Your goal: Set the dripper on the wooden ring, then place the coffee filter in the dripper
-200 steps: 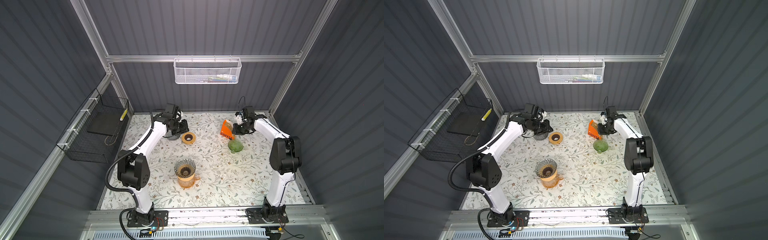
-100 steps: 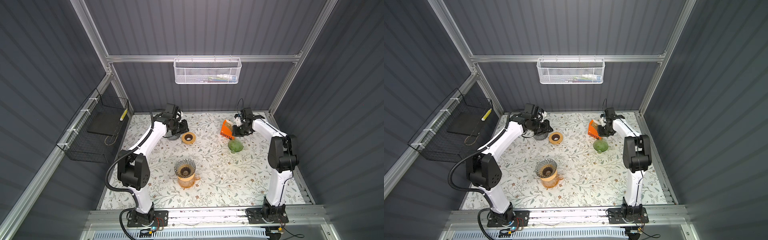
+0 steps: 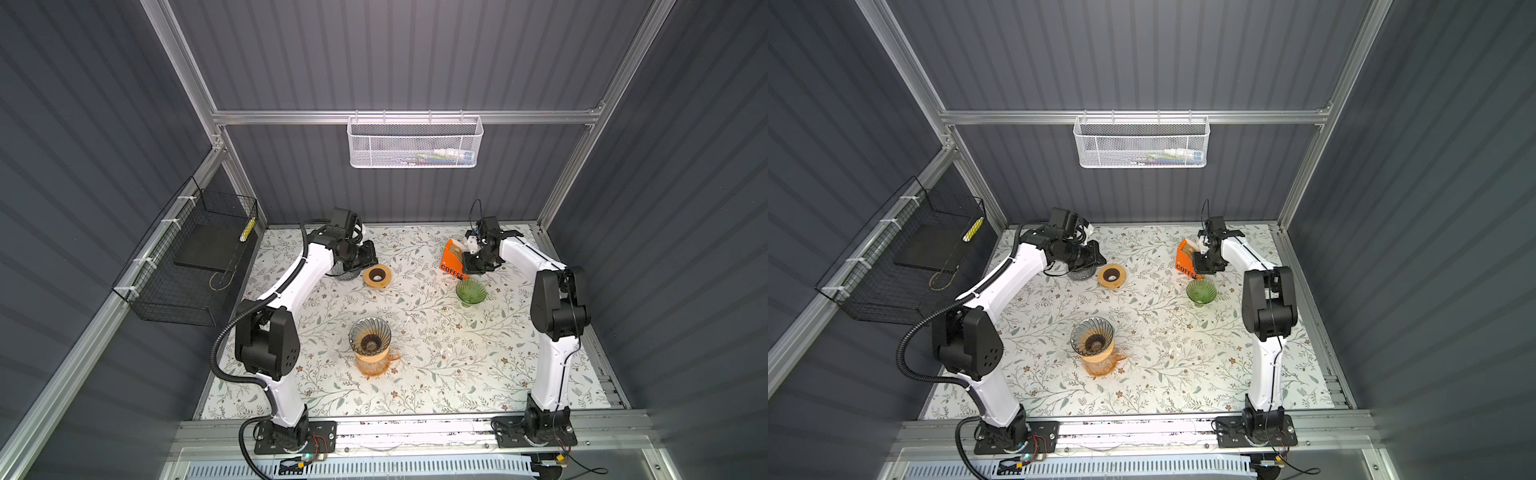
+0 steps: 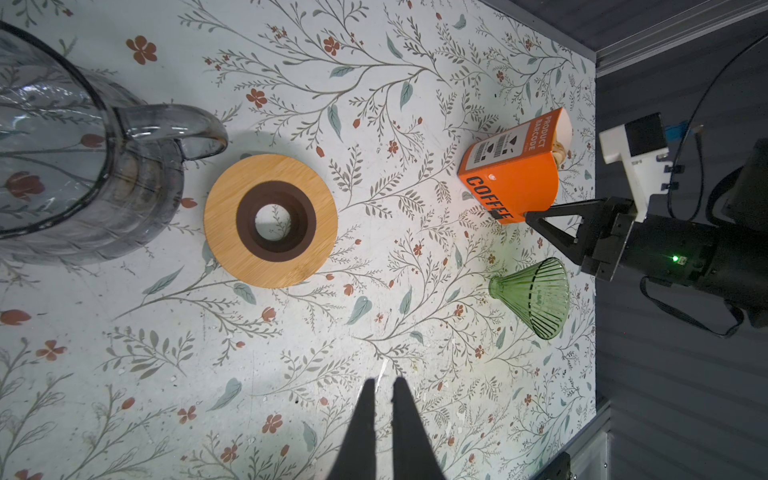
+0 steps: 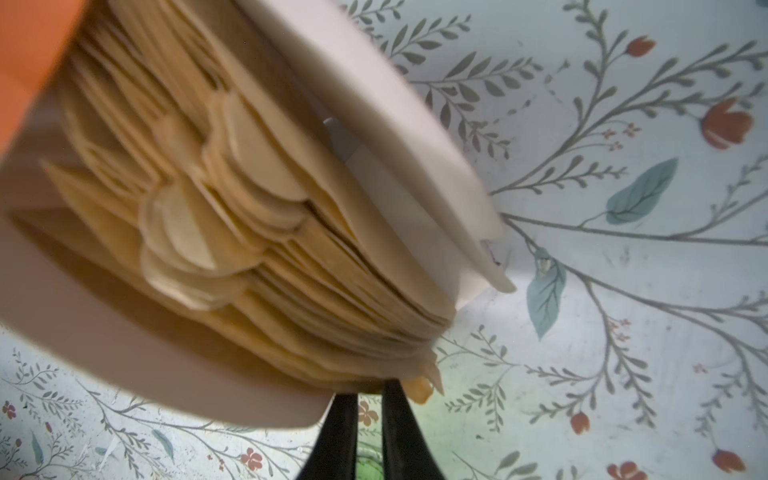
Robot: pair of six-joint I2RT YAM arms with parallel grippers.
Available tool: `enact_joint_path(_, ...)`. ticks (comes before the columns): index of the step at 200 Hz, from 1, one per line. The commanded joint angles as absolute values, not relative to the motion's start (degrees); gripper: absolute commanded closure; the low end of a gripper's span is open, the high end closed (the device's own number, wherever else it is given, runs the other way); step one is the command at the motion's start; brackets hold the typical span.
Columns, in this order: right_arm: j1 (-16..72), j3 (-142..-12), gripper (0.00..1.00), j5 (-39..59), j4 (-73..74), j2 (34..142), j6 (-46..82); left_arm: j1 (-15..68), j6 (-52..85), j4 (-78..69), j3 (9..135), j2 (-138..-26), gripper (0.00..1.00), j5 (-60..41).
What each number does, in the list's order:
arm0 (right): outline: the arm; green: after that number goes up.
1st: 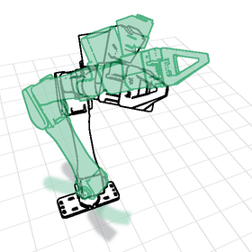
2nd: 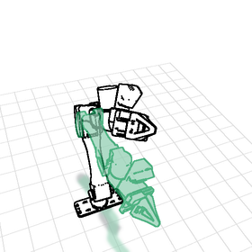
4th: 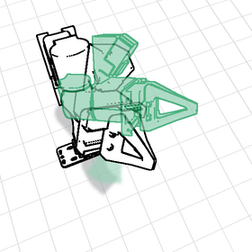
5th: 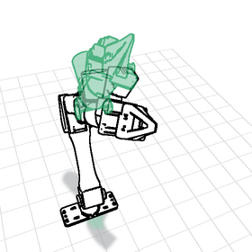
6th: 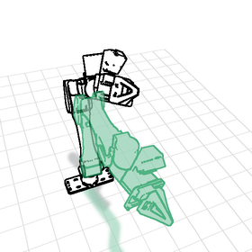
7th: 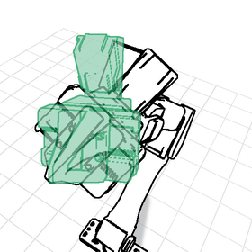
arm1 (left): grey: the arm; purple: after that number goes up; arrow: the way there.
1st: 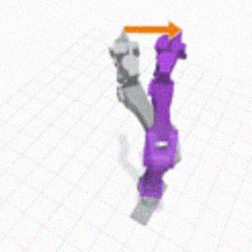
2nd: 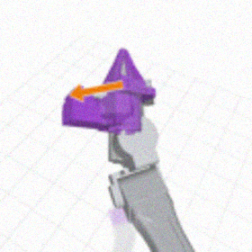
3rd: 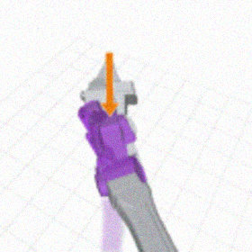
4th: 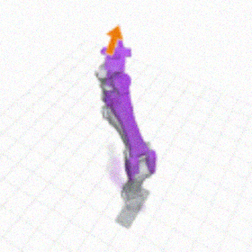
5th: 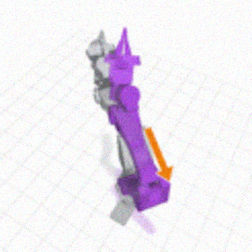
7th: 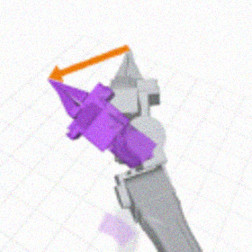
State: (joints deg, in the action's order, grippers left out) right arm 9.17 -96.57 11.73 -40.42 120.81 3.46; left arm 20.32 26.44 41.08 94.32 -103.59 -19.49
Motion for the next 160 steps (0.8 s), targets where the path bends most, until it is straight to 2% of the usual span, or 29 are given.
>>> enact_joint_path(1,9.57,-98.13,0.84,10.73,-41.6,121.28,2.63,20.61,25.14,41.88,94.04,-102.03,0.88,-19.67)
enact_joint_path(42,9.84,-98.61,0.9,10.04,-41.76,121.46,2.64,20.65,24.98,41.9,93.96,-101.98,0.88,-19.68)
enact_joint_path(71,10.02,-98.8,1.0,9.48,-41.79,121.47,2.72,20.58,24.89,41.84,93.87,-101.95,0.88,-19.72)
enact_joint_path(160,10.53,-96.92,1.0,6.64,-42.98,117.55,2.02,20.62,24.61,41.66,93.96,-102.19,0.88,-20.35)
